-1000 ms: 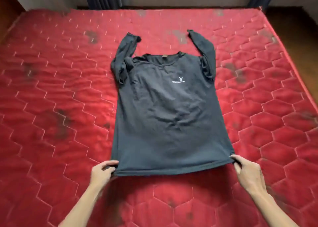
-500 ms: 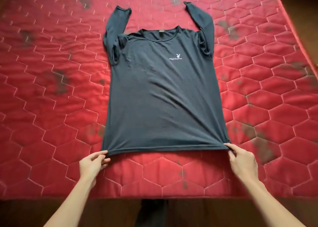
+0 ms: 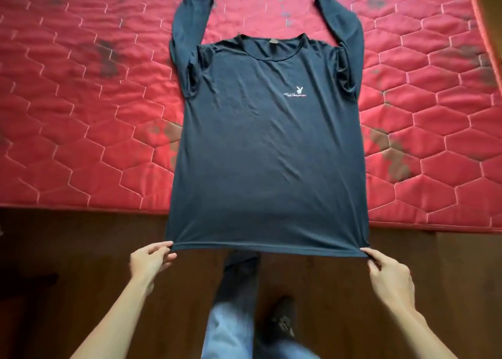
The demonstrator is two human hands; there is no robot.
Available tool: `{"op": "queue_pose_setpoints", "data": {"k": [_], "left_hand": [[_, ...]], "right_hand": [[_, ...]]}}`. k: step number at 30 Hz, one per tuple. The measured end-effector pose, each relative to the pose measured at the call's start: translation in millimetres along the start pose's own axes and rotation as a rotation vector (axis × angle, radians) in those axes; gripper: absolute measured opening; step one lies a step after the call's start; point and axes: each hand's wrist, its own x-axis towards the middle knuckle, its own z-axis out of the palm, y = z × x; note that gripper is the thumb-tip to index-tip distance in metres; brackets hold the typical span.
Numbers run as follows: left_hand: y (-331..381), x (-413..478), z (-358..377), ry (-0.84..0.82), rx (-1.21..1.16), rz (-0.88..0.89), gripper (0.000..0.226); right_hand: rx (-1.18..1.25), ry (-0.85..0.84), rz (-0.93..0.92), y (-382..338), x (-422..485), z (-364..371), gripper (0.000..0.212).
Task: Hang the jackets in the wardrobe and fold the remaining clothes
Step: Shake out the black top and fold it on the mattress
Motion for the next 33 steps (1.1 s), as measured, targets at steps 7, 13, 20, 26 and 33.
{"op": "queue_pose_setpoints", "data": {"k": [7, 13, 20, 26, 33], "left_hand": [[-3, -6, 5, -0.026, -0.039, -0.015, 0.02], [58, -10, 18, -0.127, -0.032, -0.001, 0.021], [198, -1, 85, -0.28, 0.041, 0.106, 0.025], [280, 18, 154, -0.3, 0.66, 0.674, 0.04], [292, 86, 252, -0.297, 1.093, 1.318, 0.07]], "right_hand": [[0.247, 0.003, 0.1, -15, -6, 10, 0.042], [0.278, -0.035, 0.086, -73, 1, -7, 0.035], [0.165, -0.129, -0.04, -188, 61, -32, 0.03], [-0.104, -0.179, -0.179, -263, 137, -23, 0.052], [-0.376, -0.01, -0.629, -337, 203, 52, 0.074]]}}
